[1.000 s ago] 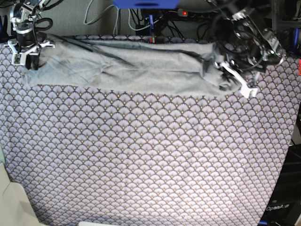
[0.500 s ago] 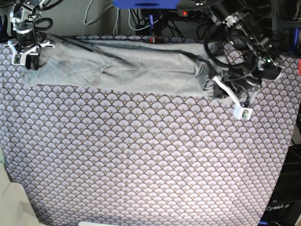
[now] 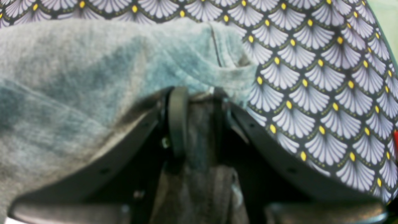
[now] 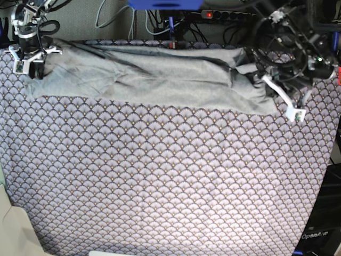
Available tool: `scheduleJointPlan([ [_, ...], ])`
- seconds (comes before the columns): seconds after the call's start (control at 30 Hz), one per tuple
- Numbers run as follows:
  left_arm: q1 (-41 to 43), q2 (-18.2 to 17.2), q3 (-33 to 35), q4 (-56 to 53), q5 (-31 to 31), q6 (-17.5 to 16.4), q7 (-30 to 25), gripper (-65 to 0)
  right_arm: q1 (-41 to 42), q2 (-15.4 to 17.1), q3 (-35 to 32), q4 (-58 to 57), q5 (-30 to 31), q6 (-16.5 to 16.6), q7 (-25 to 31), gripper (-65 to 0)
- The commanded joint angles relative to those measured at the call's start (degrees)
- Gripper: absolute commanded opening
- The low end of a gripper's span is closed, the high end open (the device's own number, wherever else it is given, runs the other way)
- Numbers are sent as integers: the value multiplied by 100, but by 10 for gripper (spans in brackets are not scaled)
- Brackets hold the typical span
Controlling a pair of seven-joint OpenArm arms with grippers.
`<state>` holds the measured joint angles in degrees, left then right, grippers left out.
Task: Fold the T-shirt properly
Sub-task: 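Shift the left gripper inward along the strip end and regrasp, then adjust the left gripper's hold on the strip end, pulling it taut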
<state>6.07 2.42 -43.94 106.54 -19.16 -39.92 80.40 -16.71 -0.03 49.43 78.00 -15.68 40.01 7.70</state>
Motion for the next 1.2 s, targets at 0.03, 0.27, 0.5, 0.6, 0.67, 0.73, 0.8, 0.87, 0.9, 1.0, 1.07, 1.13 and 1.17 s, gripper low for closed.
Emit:
scheduleJointPlan([
  [0.03, 22, -299, -6, 58, -40, -8, -40, -650, -4, 34, 2, 64, -19, -1, -1, -491],
  [0.27, -154, -896, -14, -663, -40, -8, -40, -650, -4, 34, 2, 55, -19, -1, -1, -491],
  [0.5, -541, -914, -14, -909, -31, -8, -40, -617, -4, 34, 2, 55, -19, -1, -1, -491],
  [0.6, -602, -870, -14, -909, -31, -8, -40, -593, -4, 34, 2, 55, -19, -1, -1, -491],
  [0.67, -611, -861, -14, -909, -31, -8, -40, -593, -4, 34, 2, 55, -19, -1, -1, -491],
  [0.73, -593, -861, -14, -909, -31, -8, -40, -593, -4, 34, 2, 55, -19, -1, -1, -491],
  [0.8, -585, -870, -14, -953, -31, -8, -40, -593, -4, 34, 2, 55, -19, -1, -1, -491],
  [0.87, -567, -896, -14, -1041, -31, -8, -40, -593, -4, 34, 2, 55, -19, -1, -1, -491],
  [0.9, -541, -896, -14, -1094, -40, -8, -40, -592, -4, 34, 2, 55, -19, -1, -1, -491],
  [1.0, -505, -879, -14, -1146, -40, -8, -40, -558, -4, 34, 2, 55, -19, -1, -1, -491],
  [1.07, -470, -870, -14, -1146, -40, -8, -40, -473, -4, 34, 2, 55, -19, -1, -1, -491],
  [1.13, -470, -861, -32, -1146, -40, -8, -40, -392, -4, 34, 2, 55, -19, -1, -1, -491],
  [1.17, -470, -861, -102, -1146, -67, -8, -40, -371, -4, 34, 2, 55, -19, -1, -1, -491],
])
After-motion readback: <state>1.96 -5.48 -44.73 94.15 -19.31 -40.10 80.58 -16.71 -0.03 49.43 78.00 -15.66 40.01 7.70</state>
